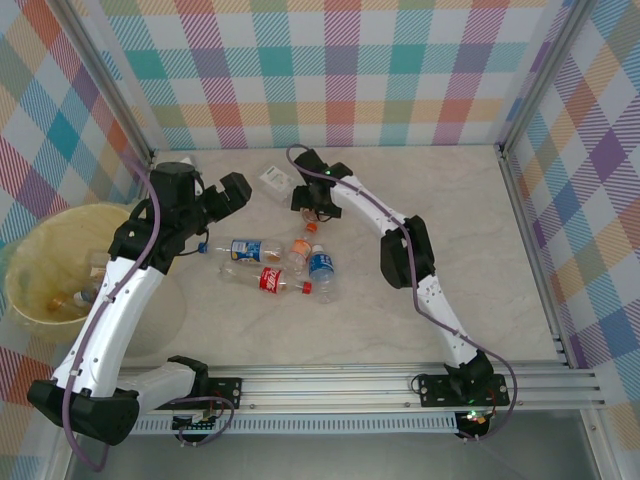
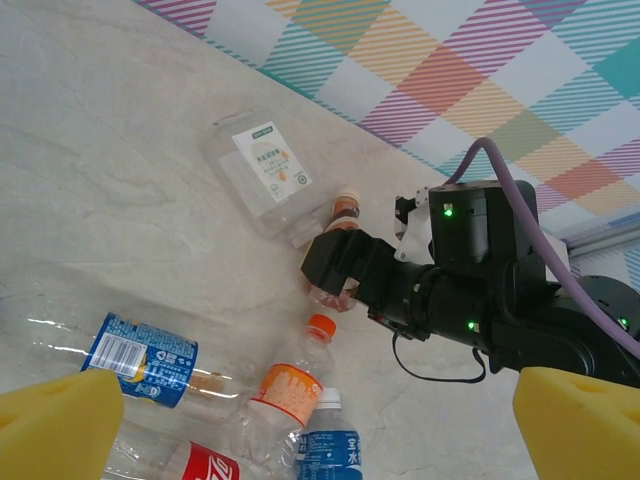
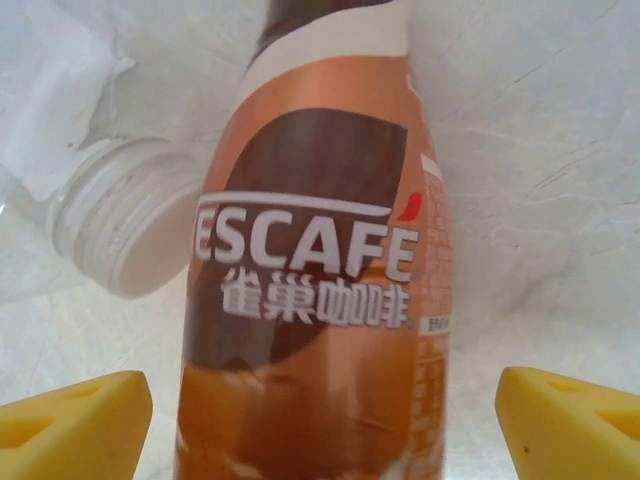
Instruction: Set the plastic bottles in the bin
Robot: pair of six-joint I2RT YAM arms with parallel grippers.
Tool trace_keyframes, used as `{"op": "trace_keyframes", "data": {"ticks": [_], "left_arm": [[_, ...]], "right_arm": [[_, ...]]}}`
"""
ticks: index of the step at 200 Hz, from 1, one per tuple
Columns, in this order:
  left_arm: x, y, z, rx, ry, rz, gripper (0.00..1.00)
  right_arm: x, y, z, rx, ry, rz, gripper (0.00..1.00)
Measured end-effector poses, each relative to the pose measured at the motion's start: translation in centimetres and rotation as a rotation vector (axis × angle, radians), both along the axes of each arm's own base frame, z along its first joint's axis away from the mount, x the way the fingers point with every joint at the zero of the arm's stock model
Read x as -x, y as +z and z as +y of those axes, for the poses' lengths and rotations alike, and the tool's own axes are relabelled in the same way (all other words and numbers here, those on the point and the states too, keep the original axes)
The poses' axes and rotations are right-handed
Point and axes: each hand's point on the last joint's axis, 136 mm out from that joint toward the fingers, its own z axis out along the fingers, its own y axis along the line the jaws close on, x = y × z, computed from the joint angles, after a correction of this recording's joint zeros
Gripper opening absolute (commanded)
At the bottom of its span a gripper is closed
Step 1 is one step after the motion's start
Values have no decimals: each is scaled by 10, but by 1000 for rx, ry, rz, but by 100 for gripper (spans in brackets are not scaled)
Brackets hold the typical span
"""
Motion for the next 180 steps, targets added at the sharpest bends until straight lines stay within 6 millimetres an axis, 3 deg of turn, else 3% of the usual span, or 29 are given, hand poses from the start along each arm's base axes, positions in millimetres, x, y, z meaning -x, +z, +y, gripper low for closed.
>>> {"op": "trace_keyframes", "data": {"ticks": [36, 85, 123, 149, 180], "left_arm": [[0, -2, 1, -5, 6, 5, 100], [0, -2, 3, -11, 15, 3, 100], [0, -4, 2, -10, 11, 6, 100], [1, -7, -3, 7, -15, 15, 100], [-4, -13, -14, 67, -44, 14, 100]], "right_arm": [[0, -15, -12, 37, 7, 20, 78], [-10, -14, -15, 50, 52, -19, 56], [-5, -13, -17, 49, 114, -51, 49], [11, 3, -24, 27, 157, -80, 46], [33, 56, -27, -74, 210, -185, 46]]}}
